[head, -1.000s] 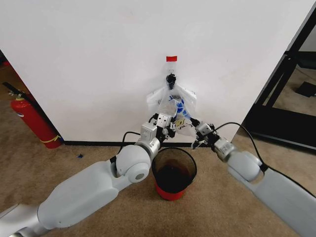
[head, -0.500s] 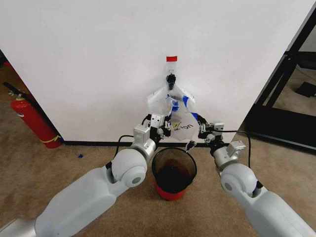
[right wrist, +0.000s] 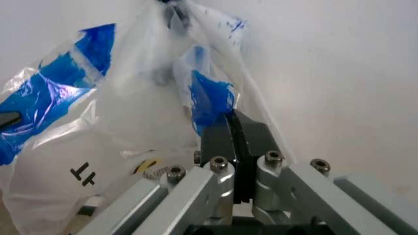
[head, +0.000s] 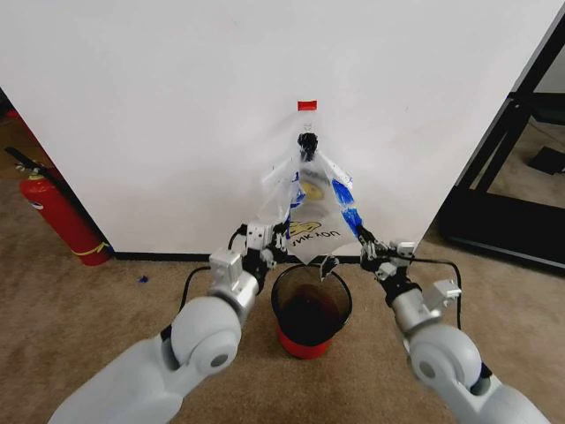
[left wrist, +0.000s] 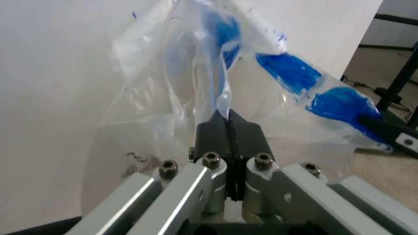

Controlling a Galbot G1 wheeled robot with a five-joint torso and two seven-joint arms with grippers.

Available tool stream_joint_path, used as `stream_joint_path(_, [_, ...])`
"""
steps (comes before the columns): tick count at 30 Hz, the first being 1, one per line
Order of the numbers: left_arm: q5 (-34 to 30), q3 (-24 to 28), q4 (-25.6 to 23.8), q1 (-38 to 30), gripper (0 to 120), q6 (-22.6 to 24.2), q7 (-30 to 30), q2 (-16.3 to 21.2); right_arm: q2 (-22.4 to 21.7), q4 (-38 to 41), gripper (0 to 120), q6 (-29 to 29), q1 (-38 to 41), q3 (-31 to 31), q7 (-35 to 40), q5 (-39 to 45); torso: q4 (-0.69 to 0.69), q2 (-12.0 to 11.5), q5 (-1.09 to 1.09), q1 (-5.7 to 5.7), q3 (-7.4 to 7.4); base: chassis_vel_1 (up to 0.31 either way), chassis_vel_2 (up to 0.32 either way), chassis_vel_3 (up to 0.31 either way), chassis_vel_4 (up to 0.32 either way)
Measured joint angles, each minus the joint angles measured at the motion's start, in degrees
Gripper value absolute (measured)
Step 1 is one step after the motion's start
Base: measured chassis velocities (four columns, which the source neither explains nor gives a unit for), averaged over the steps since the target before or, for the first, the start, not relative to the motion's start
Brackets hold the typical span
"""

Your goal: Pick up the garbage bag from the wall and place it over the trash bin.

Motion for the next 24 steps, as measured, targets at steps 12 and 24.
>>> stream_joint_path(12, [4.68,-3.05,-2.15,9.03,0,-1.06,1.95,-0.57,0.71,1.31,0,0.83,-4.24,0.22,-1.91,-3.0,0.01,0.0,-0.01,0.0,0.0,0.0,0.0,0.0,0.0])
stream_joint_path(24, [6.53,-4.09,-3.49,11.93,0,-1.5,2.27,-0.91,0.63,2.68,0,1.28,-5.91,0.61,-2.46,-4.45,0.0,0.0,-0.01,0.01,0.01,0.0,0.0,0.0,0.0])
